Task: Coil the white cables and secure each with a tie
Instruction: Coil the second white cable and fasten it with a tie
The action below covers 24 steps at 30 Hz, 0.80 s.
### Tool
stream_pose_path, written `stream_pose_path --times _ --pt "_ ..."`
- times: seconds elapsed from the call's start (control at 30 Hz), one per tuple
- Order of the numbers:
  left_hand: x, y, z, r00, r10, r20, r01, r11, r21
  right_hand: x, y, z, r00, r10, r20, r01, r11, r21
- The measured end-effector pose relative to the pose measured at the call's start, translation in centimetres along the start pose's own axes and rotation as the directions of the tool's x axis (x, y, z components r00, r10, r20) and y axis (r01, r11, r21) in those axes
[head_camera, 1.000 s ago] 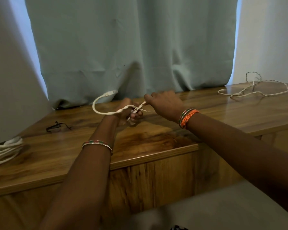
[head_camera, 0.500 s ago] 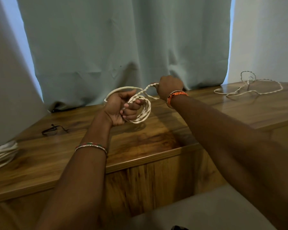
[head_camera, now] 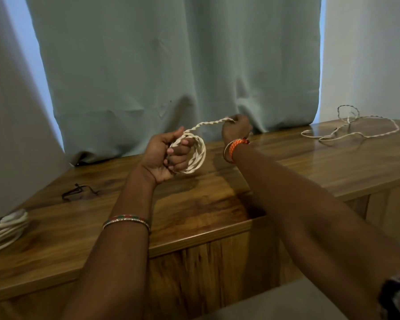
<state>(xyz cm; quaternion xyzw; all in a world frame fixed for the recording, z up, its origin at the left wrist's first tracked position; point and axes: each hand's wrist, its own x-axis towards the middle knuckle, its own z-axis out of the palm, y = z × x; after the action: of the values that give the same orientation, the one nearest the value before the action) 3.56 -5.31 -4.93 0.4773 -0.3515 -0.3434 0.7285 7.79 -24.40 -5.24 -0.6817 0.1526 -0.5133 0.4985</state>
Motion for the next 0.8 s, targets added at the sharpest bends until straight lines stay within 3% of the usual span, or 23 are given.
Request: stream_pose_path --times 0.03,0.1,0.13,0.2,0.3,0.37,0.53,0.67,0.73,0.77,0.8 --pt "0.1 0.1 0.0 0.997 0.029 -0.068 -0.030 0.999 -0.023 0.1 0.1 -0.1 0.992 -0.122 0.036 0.124 0.990 -0.067" --pt "0.6 0.1 -0.4 0.980 0.045 -0.193 -0.057 0.997 -0.059 0.0 0.7 -0.6 0.923 -0.215 0.318 0.317 0.894 -0.315" --pt "0.8 -0.1 -0.6 0.970 0.041 -0.240 -0.057 0.997 -0.061 0.2 1.1 -0.5 0.878 -0.161 0.451 0.378 0.811 -0.446" --pt "1.3 -0.4 -0.6 0.960 0.025 -0.279 -0.040 0.998 -0.047 -0.1 1.2 -1.2 0.795 0.014 0.606 0.397 0.743 -0.538" --pt "1.5 -0.7 -0.1 0.966 0.024 -0.257 -0.040 0.997 -0.060 -0.9 1.9 -1.7 0.751 0.006 0.661 0.437 0.745 -0.503" --pt "1.4 -0.6 0.0 0.965 0.049 -0.257 -0.077 0.992 -0.099 -1.3 2.7 -1.8 0.729 -0.070 0.681 0.541 0.668 -0.511" --pt "1.2 0.0 0.0 0.943 0.167 -0.287 -0.211 0.969 -0.129 -2.4 3.0 -1.0 0.512 -0.083 0.855 0.790 0.436 -0.431" --pt "1.4 -0.7 0.5 0.954 0.180 -0.242 -0.196 0.979 -0.046 -3.1 2.1 -0.3 0.548 -0.076 0.833 0.823 0.224 -0.522" --pt "1.4 -1.0 0.5 0.954 0.182 -0.240 -0.183 0.983 0.016 -3.6 2.1 -0.3 0.564 -0.030 0.825 0.804 0.249 -0.540" --pt "1.4 -1.1 0.5 0.955 0.178 -0.239 -0.174 0.984 0.038 -3.8 2.3 -0.2 0.563 -0.016 0.826 0.784 0.328 -0.528" --pt "1.4 -1.2 0.4 0.956 0.168 -0.240 -0.160 0.986 0.053 -4.0 2.3 -0.2 0.563 -0.045 0.825 0.740 0.472 -0.479"
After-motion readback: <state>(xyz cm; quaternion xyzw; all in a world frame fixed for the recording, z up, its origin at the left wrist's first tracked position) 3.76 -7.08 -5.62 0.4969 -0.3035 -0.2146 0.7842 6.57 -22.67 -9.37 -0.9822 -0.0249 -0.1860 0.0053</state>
